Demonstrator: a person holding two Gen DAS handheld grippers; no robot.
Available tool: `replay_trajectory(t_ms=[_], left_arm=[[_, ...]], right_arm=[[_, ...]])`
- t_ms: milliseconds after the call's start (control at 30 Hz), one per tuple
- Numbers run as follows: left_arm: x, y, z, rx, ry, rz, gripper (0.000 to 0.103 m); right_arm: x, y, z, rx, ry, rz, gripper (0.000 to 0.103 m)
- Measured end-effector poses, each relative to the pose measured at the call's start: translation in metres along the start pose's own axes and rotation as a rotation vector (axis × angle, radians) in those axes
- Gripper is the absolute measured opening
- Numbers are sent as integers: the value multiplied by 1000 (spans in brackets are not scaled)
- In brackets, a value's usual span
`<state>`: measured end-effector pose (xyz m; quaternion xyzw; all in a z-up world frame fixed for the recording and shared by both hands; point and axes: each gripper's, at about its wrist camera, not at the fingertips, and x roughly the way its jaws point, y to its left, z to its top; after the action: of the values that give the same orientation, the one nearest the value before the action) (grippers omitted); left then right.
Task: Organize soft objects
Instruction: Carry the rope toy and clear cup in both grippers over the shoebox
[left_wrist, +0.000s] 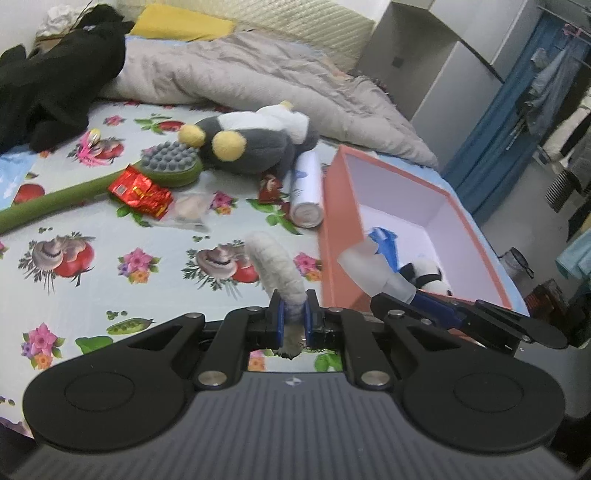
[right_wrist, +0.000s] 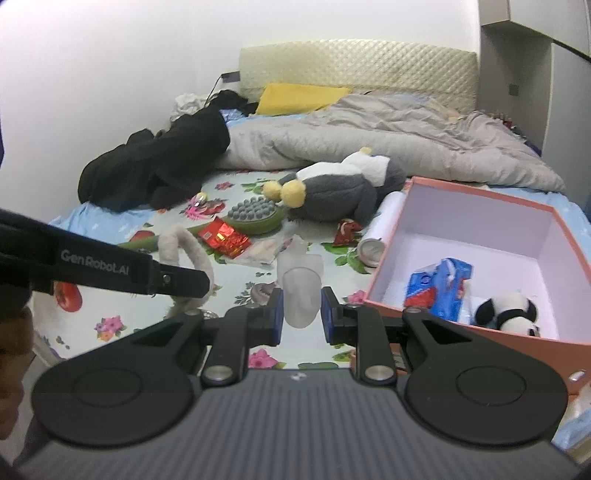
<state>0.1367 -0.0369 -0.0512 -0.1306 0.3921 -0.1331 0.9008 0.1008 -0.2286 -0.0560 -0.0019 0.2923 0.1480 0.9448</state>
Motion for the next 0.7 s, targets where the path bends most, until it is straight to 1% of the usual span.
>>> replay_trajectory(t_ms=[200, 367, 500, 700], left_arm=[[-17, -22, -3, 27, -22, -30, 12], [-24, -38, -8, 48, -22, -56, 12], [-26, -51, -9, 65, -21, -75, 12], [-17, -72, -6, 93, -3, -108, 12]], right_arm=[[-27, -9, -1, 17, -24, -30, 24], [-45, -19, -3, 38, -36, -65, 24], [-55, -32, -5, 63, -26, -118, 24], [-64, -55, -7, 110, -19, -161, 24]])
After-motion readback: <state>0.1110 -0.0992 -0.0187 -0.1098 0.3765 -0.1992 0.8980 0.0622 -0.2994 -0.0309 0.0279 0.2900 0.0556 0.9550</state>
